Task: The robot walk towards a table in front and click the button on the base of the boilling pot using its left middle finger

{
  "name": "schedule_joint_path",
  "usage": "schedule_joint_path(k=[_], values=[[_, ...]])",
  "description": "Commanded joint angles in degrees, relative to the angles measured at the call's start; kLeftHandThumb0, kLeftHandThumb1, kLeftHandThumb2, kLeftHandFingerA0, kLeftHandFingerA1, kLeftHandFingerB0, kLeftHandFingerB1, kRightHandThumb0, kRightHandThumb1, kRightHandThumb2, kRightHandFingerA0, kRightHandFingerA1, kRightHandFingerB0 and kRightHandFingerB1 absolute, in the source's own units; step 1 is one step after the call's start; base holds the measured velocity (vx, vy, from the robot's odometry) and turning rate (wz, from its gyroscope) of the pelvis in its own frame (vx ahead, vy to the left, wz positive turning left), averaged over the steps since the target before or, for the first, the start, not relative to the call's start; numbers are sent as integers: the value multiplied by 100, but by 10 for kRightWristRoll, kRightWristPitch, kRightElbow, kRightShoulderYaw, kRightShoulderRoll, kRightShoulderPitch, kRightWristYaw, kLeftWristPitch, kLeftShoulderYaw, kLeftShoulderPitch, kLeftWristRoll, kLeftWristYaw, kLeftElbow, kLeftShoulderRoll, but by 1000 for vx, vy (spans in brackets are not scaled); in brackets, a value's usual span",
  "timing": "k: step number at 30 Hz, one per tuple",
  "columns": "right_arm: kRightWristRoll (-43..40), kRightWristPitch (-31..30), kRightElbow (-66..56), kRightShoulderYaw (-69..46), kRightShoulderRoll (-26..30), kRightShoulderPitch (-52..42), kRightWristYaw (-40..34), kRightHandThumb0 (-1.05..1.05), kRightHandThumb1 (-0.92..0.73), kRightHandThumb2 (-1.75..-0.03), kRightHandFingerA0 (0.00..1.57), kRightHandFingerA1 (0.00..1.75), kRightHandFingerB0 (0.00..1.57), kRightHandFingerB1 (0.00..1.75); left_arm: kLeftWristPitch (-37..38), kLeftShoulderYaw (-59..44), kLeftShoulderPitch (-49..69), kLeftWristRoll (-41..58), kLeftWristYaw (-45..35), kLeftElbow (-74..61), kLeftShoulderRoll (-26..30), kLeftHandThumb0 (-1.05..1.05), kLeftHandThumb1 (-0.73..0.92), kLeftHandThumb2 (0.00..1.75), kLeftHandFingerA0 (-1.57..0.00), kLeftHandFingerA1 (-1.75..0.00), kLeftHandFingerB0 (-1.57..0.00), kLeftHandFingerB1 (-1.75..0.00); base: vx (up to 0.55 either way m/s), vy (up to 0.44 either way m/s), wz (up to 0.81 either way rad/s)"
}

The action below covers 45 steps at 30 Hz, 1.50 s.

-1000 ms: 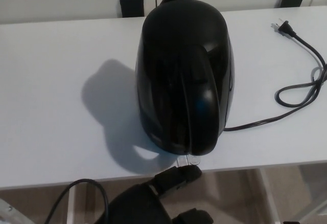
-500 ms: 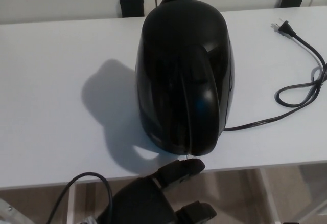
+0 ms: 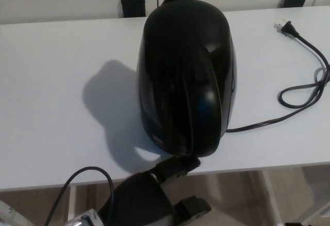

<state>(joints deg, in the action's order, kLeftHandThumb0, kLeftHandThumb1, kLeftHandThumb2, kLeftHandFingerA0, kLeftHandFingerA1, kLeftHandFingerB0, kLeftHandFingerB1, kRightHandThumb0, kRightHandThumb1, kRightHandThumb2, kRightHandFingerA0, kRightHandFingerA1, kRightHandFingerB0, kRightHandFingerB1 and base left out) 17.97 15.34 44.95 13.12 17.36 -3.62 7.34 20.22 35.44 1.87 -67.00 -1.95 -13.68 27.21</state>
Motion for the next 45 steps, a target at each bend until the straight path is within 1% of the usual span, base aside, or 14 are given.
schedule_joint_path(k=[1, 8, 12, 18, 19, 24, 25, 30, 31, 34, 35, 41, 44, 45], values=[[4, -13, -7, 0, 11, -4, 0, -31, -56, -56, 61, 42, 49, 39, 4, 8, -4, -14, 16, 16, -2, -70, 87, 67, -33, -33, -32, -31, 0, 0, 0], [5, -18, -8, 1, 8, 0, -1, -32, -55, -56, 60, 43, 50, 39, -2, 20, 2, -26, 21, 20, -7, -70, 87, 67, -34, -32, -32, -31, 0, 0, 0], [-1, -15, -14, -1, 10, -2, 9, -31, -56, -56, 68, 46, 51, 41, -6, 37, 9, -39, 25, 33, -11, -70, 89, 67, -33, -32, -29, -30, 0, 0, 0], [1, -5, -20, 2, 16, -5, 15, -33, -57, -56, 70, 46, 57, 41, -8, 50, 19, -50, 40, 36, -12, -70, 88, 67, -34, -33, -31, -30, 0, 0, 0], [3, -1, -19, 4, 18, -5, 16, -37, -46, -81, 68, 63, 48, 53, -7, 51, 20, -50, 43, 38, -12, -70, 88, 67, -33, -33, -31, -30, 0, 0, 0], [2, 3, -15, 5, 20, -2, 19, -39, -48, -81, 67, 62, 49, 53, -7, 51, 20, -43, 22, 31, -13, -69, 88, 67, -30, -32, -29, -30, 0, 0, 0], [0, 4, -15, 4, 20, -3, 19, -36, -46, -82, 66, 63, 45, 53, -8, 50, 21, -45, 24, 30, -12, -70, 88, 67, -32, -32, -31, -30, 0, 0, 0], [-2, -16, -33, 2, 20, -8, 26, -37, -46, -82, 65, 62, 46, 53, -7, 46, 22, -46, 37, 31, -12, -70, 87, 67, -32, -32, -31, -30, 0, 0, 0], [-2, -16, -36, 1, 20, -10, 26, -33, -58, -57, 68, 46, 57, 42, -6, 45, 21, -48, 39, 26, -11, -70, 87, 67, -33, -32, -31, -30, 0, 0, 0], [-1, -10, -34, 2, 21, -7, 27, -34, -59, -57, 67, 46, 57, 42, -2, 40, 19, -44, 40, 17, -9, -70, 86, 67, -33, -33, -30, -30, 0, 0, 0], [4, -2, -27, 6, 23, -4, 27, -39, -48, -84, 63, 61, 45, 53, 4, 40, 20, -41, 40, 10, -7, -69, 87, 67, -31, -33, -29, -30, 0, 0, 0], [-7, 26, -3, 1, 25, 1, 38, -50, -51, -87, 67, 64, 46, 53, 15, 37, 20, -17, 16, -30, -2, -70, 89, 67, -29, -32, -26, -29, 0, 0, 0], [-10, 7, -10, -1, 20, -3, 38, -42, -48, -84, 64, 62, 45, 53, 18, 29, 19, -9, 38, -34, -4, -69, 86, 67, -31, -33, -30, -30, 0, 0, 0], [-10, -1, -13, -3, 18, -4, 36, -35, -59, -58, 66, 46, 53, 41, 14, 28, 18, -14, 34, -35, -3, -69, 88, 67, -31, -33, -29, -30, 0, 0, 0]])
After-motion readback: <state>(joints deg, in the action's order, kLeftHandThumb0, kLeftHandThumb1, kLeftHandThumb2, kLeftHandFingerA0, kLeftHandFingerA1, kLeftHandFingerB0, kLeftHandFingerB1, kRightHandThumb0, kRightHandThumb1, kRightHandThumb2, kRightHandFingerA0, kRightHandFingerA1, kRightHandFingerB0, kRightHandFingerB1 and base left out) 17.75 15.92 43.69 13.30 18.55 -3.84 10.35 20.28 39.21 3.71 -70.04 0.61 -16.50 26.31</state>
